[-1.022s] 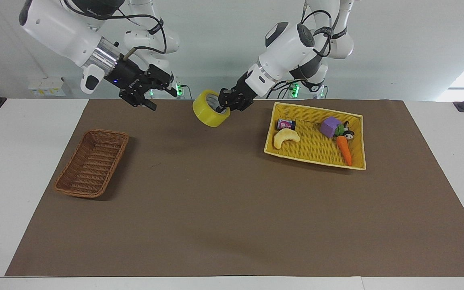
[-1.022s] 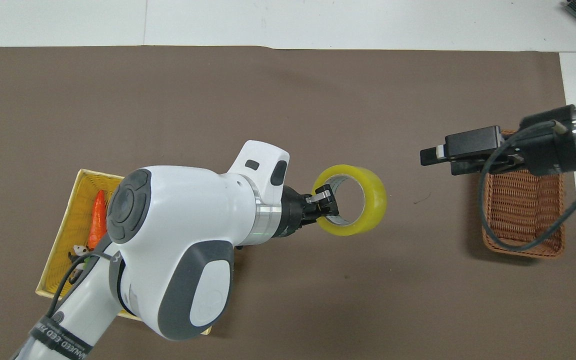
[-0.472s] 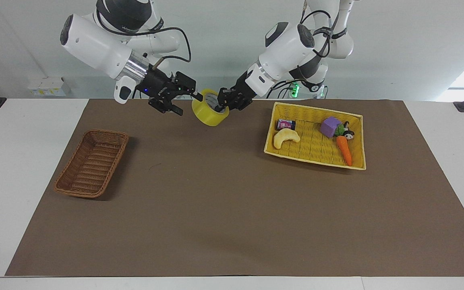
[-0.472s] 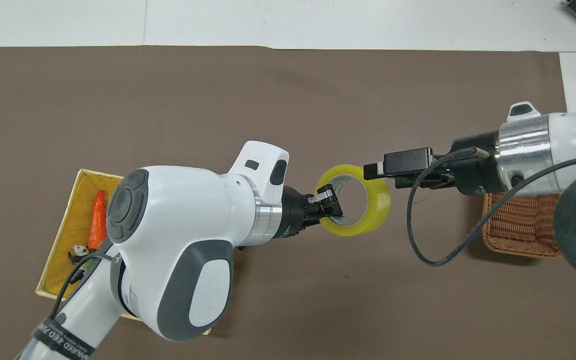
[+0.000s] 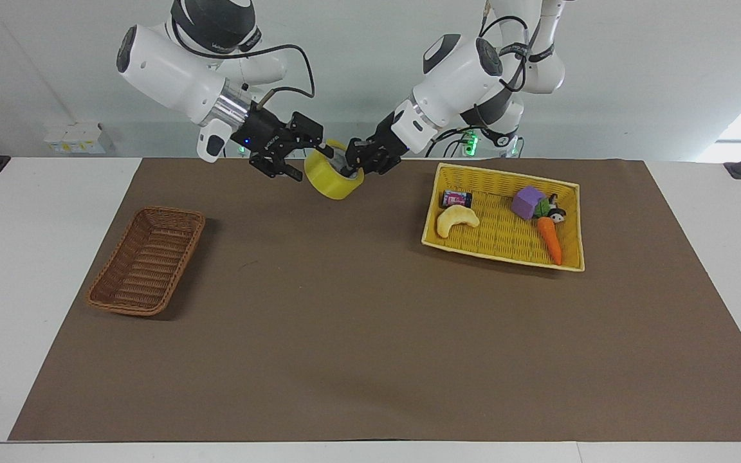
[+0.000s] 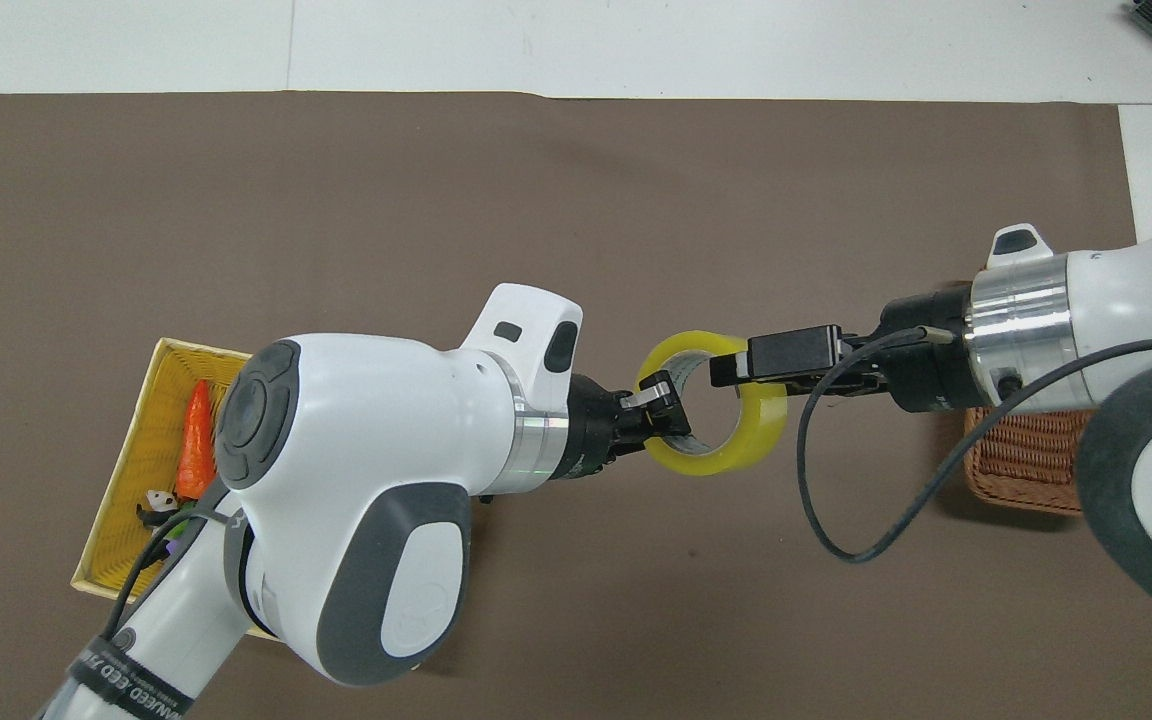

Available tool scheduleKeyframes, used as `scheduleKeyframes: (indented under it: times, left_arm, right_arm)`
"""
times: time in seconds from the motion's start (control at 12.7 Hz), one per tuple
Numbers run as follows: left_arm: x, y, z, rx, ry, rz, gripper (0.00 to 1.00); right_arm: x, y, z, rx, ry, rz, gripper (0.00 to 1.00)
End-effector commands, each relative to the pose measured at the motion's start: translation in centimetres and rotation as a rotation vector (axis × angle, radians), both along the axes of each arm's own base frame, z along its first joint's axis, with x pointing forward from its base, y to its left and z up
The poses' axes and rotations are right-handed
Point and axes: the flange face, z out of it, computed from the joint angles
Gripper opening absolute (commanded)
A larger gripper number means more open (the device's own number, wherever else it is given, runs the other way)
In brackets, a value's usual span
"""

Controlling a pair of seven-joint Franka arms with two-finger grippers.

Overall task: Move tape to another basket
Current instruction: 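Grasp the tape with the right gripper while the left gripper releases it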

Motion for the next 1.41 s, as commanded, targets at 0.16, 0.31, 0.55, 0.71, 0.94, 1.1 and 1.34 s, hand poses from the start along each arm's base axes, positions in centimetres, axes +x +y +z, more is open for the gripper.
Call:
scheduleKeyframes:
  times: [0.16, 0.31, 0.55, 0.71, 0.94, 1.1, 1.34]
  left_arm:
    - [0.0, -0.3, 1.0, -0.029, 0.001, 0.017, 0.00]
    - [0.0, -0.3, 1.0, -0.029, 0.001, 0.017, 0.00]
    - [-0.1, -0.3, 1.3, -0.029, -0.001, 0.015, 0.31]
    - [-0.2, 0.2, 2.2, -0.034, -0.009, 0.021, 1.00]
    - [-0.1, 0.8, 2.6, -0.032, -0.010, 0.021, 1.00]
    - [0.5, 2.3, 3.7, -0.035, -0.019, 0.046, 1.00]
    - [2.4, 6.6, 4.5, -0.027, 0.026, 0.079, 1.00]
  right_arm:
    - [-1.0, -0.3, -0.2, -0.012, -0.027, 0.018, 0.00]
    - [-1.0, -0.3, 0.0, -0.010, 0.031, -0.033, 0.00]
    - [0.0, -1.1, 1.2, -0.005, 0.066, -0.036, 0.00]
    - [0.4, -3.0, 1.4, -0.003, 0.074, -0.043, 0.00]
    - [0.3, -6.6, 1.0, -0.008, 0.059, -0.006, 0.00]
    - [0.0, -11.3, 0.3, -0.060, 0.020, 0.045, 0.00]
    - [-0.9, -19.2, -0.4, -0.157, -0.010, 0.043, 0.00]
